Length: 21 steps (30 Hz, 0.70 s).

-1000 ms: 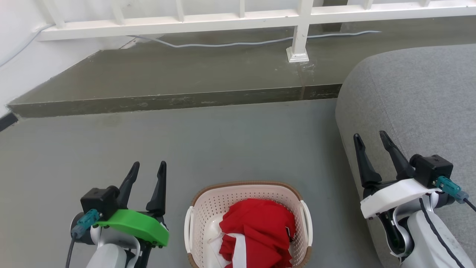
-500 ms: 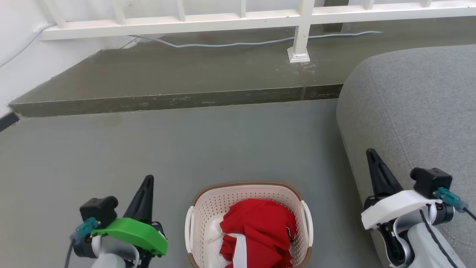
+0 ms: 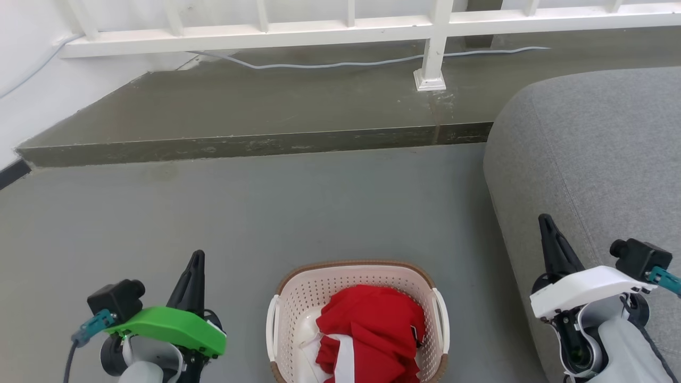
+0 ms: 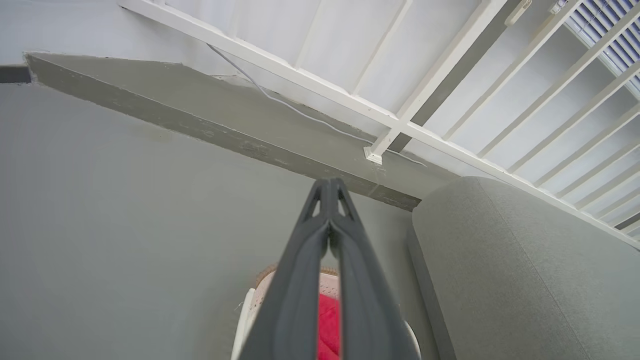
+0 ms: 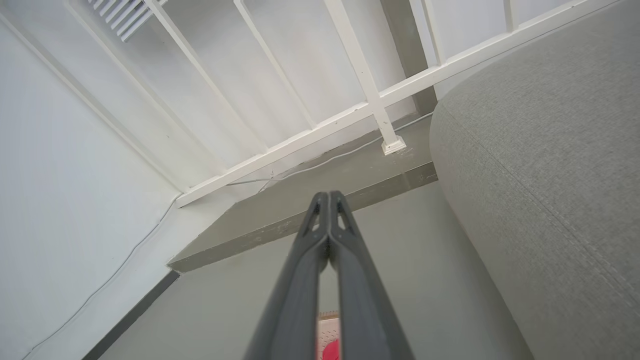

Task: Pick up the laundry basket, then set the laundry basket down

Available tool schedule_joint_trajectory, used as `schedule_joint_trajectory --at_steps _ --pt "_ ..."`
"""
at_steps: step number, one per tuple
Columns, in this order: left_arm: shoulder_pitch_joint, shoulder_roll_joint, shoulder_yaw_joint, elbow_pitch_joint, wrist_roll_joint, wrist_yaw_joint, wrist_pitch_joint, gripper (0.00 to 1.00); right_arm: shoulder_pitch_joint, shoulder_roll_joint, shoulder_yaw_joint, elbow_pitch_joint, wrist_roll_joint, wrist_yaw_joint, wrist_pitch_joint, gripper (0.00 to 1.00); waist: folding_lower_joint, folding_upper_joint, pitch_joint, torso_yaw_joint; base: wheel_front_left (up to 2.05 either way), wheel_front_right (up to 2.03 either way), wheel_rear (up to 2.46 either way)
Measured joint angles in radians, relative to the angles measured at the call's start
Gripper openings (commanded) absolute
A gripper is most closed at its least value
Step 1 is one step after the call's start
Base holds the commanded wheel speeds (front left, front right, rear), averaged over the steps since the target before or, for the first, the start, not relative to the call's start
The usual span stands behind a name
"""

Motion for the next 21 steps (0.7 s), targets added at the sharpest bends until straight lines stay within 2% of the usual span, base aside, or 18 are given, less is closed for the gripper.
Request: schedule_joint_trajectory --at_steps 21 --pt "0.001 -0.013 0.077 -0.015 -0.227 -0.002 0.073 0.00 0.000 0.012 -0.066 -0.002 0.257 0.012 0.082 0.00 0.0000 0.0000 -0.005 0.008 0.00 0.00 0.00"
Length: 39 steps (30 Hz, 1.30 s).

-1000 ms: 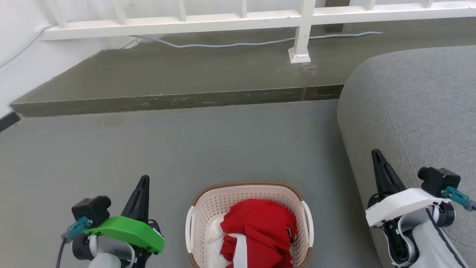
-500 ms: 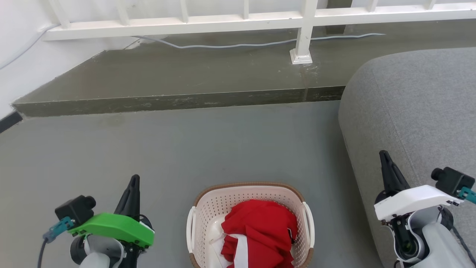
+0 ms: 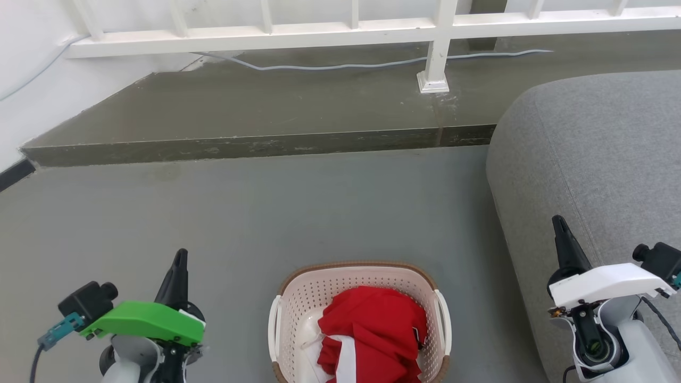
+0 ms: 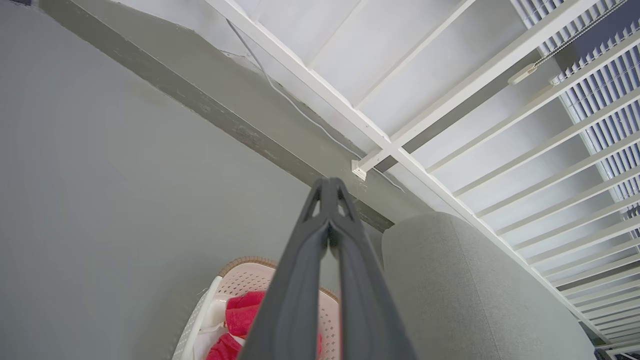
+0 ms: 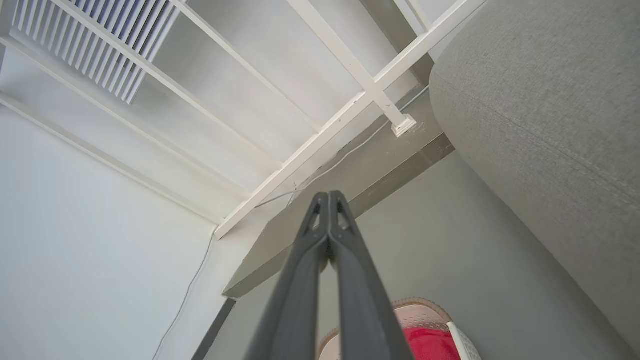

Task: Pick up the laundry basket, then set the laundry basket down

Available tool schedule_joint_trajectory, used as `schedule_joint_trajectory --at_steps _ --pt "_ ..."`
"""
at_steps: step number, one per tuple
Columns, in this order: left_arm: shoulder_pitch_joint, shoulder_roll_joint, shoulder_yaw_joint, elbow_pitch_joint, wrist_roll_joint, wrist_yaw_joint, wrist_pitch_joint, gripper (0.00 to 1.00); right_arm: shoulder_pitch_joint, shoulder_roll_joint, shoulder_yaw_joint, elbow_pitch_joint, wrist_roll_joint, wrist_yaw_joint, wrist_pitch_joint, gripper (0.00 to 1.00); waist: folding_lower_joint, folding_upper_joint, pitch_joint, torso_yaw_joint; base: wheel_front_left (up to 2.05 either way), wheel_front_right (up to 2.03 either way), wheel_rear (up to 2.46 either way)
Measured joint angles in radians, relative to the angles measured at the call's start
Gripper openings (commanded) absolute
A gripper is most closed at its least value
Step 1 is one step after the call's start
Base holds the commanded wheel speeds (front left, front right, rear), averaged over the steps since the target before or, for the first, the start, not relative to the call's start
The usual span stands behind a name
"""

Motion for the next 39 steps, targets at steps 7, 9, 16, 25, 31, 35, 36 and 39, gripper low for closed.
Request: schedule_joint_trajectory --at_steps 7,9,16,25,31,35,36,39 --pt "0.000 -0.001 0.026 -0.005 -0.076 -0.007 0.030 0.00 0.000 0.007 -0.021 -0.003 0.091 0.001 0.025 0.00 0.0000 0.0000 -0.002 0.003 0.00 0.00 0.00" --pt "0.000 -0.002 0.034 -0.006 -0.106 -0.007 0.034 0.00 0.000 0.007 -0.028 -0.004 0.115 0.001 0.031 0.00 0.0001 0.0000 -0.002 0.004 0.00 0.00 0.00" --pt "0.001 -0.004 0.059 -0.008 -0.178 -0.008 0.060 0.00 0.000 0.015 -0.046 -0.006 0.204 0.003 0.058 0.00 0.0000 0.0000 -0.004 0.007 0.00 0.00 0.00" --pt "0.001 -0.006 0.092 -0.013 -0.276 -0.008 0.093 0.00 0.000 0.019 -0.073 -0.011 0.317 0.009 0.087 0.00 0.0000 0.0000 -0.006 0.010 0.00 0.00 0.00" --pt "0.002 -0.007 0.117 -0.016 -0.342 -0.012 0.113 0.00 0.000 0.022 -0.094 -0.015 0.395 0.009 0.107 0.00 0.0000 0.0000 -0.007 0.013 0.00 0.00 0.00" --pt "0.004 -0.007 0.130 -0.019 -0.383 -0.012 0.123 0.00 0.000 0.023 -0.103 -0.017 0.444 0.010 0.122 0.00 0.0000 0.0000 -0.008 0.015 0.00 0.00 0.00" --pt "0.004 -0.008 0.135 -0.019 -0.395 -0.014 0.127 0.00 0.000 0.024 -0.105 -0.018 0.459 0.010 0.124 0.00 0.0000 0.0000 -0.008 0.015 0.00 0.00 0.00" --pt "0.005 -0.008 0.148 -0.022 -0.428 -0.017 0.141 0.00 0.000 0.027 -0.116 -0.019 0.494 0.013 0.135 0.00 0.0000 0.0000 -0.009 0.016 0.00 0.00 0.00"
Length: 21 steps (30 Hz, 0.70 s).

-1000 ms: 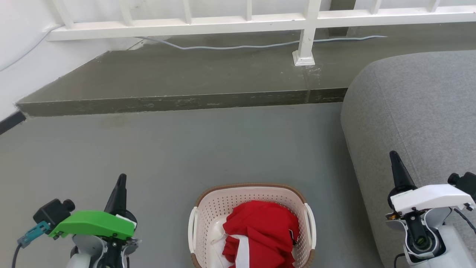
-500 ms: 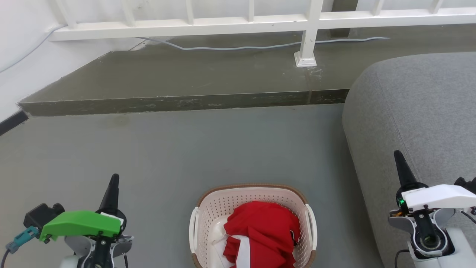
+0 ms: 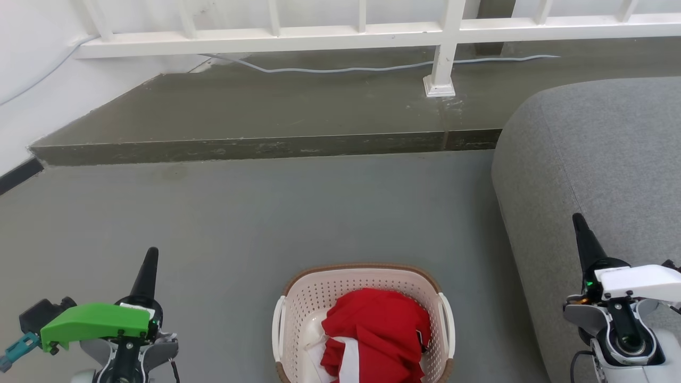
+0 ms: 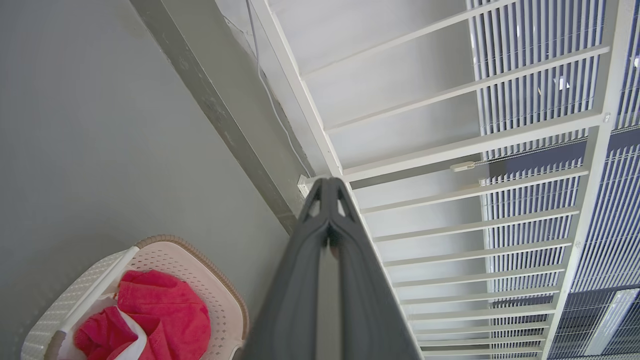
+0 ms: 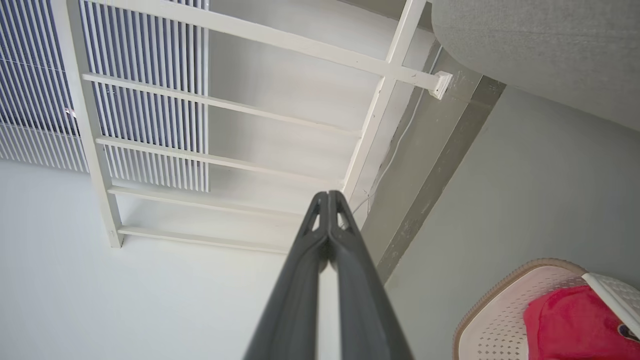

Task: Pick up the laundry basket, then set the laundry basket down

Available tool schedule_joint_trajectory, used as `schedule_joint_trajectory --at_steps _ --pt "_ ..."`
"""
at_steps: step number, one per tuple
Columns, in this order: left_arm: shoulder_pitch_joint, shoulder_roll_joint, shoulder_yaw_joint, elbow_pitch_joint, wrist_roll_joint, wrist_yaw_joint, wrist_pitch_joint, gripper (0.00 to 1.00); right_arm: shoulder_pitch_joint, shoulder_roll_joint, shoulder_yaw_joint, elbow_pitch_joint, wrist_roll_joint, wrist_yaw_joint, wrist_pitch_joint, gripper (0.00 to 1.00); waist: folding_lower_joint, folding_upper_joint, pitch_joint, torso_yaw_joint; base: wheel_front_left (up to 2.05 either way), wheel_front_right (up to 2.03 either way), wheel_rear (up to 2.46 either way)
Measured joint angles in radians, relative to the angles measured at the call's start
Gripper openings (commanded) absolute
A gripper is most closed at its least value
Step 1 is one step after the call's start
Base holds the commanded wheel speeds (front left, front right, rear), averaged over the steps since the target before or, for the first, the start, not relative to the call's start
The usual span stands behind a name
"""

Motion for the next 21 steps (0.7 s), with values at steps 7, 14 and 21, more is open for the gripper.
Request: schedule_joint_trajectory --at_steps 7,14,21 --pt "0.001 -0.002 0.026 -0.010 -0.074 0.000 0.025 0.00 0.000 0.004 -0.019 -0.002 0.092 0.005 0.022 0.00 0.0000 0.0000 -0.002 0.003 0.00 0.00 0.00" --pt "0.001 -0.005 0.049 -0.015 -0.151 -0.004 0.044 0.00 0.000 0.012 -0.042 -0.006 0.178 0.006 0.047 0.00 0.0000 0.0000 -0.003 0.006 0.00 0.00 0.00" --pt "0.001 -0.007 0.074 -0.018 -0.229 -0.005 0.072 0.00 0.000 0.018 -0.059 -0.009 0.269 0.006 0.066 0.00 0.0000 0.0000 -0.005 0.009 0.00 0.00 0.00"
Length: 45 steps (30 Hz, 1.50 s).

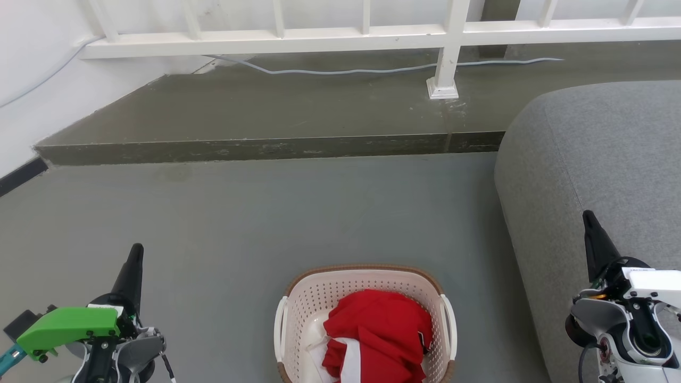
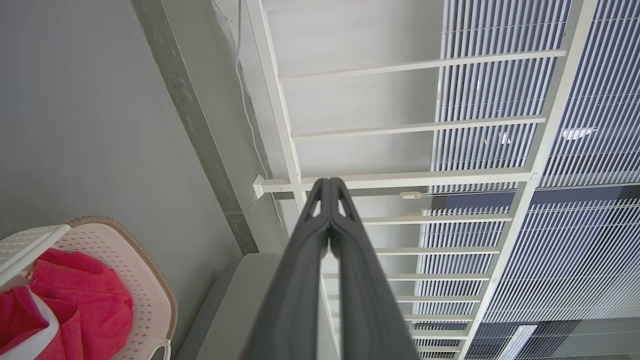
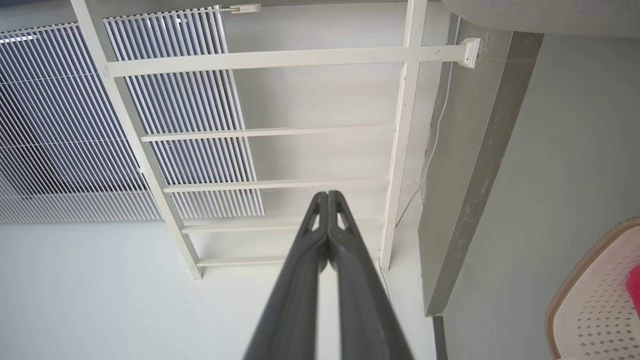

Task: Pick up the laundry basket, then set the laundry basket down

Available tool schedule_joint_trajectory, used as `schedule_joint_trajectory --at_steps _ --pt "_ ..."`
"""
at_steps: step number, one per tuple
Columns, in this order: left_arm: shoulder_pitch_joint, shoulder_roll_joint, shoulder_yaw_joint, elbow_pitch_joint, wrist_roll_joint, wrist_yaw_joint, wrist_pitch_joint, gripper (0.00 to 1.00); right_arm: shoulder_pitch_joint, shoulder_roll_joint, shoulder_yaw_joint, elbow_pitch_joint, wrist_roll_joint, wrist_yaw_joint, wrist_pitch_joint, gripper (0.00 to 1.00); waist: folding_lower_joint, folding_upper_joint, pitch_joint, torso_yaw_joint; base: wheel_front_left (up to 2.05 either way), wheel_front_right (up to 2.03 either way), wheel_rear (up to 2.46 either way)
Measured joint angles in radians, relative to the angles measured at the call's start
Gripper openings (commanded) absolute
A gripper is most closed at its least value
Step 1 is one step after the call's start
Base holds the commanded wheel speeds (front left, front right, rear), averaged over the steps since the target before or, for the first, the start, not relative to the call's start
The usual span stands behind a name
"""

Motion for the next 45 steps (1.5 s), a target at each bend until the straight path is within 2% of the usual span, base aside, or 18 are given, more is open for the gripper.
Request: schedule_joint_trajectory --at_steps 45 --pt "0.001 -0.002 0.008 -0.002 -0.010 -0.003 0.002 0.00 0.000 0.000 -0.004 -0.004 0.010 0.003 0.007 0.00 0.0000 0.0000 0.000 0.000 0.00 0.00 0.00"
